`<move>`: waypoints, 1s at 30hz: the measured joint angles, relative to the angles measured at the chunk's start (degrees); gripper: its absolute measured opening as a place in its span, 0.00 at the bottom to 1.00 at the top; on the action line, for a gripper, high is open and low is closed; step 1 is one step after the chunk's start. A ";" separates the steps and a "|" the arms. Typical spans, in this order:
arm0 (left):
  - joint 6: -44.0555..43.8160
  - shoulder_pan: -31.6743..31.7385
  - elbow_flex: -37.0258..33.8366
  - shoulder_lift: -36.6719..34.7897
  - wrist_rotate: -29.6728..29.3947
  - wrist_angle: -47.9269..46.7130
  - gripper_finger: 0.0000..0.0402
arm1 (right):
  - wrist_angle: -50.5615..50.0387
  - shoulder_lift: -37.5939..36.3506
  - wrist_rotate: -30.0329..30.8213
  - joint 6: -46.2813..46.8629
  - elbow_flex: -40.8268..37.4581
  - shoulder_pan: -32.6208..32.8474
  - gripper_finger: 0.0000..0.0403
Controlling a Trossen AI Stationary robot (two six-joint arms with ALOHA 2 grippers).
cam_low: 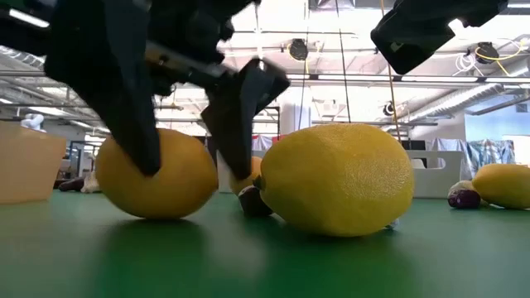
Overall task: Sort produce into baskets
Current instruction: Put the yellow lemon into the yellow bin
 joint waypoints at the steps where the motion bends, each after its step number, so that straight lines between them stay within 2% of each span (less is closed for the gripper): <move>1: 0.10 -0.06 0.34 -0.13 -0.04 0.16 0.67 | 0.00 0.00 0.00 0.00 0.00 -0.01 0.21; 10: -1.36 -0.54 3.32 -0.11 -1.05 -1.99 0.67 | -0.06 0.00 -0.13 1.11 0.00 0.00 0.21; 19: -2.15 -0.52 3.34 -0.12 1.64 -2.38 0.68 | -0.09 0.00 -0.19 1.29 0.00 0.00 0.21; 27: -2.44 -0.10 3.32 -0.12 2.74 -3.11 0.82 | -0.09 0.00 -0.24 1.29 0.00 0.00 0.21; 30: -2.36 -0.04 4.33 -0.93 1.73 -6.71 0.87 | -0.15 0.00 -0.26 1.27 0.00 0.00 0.21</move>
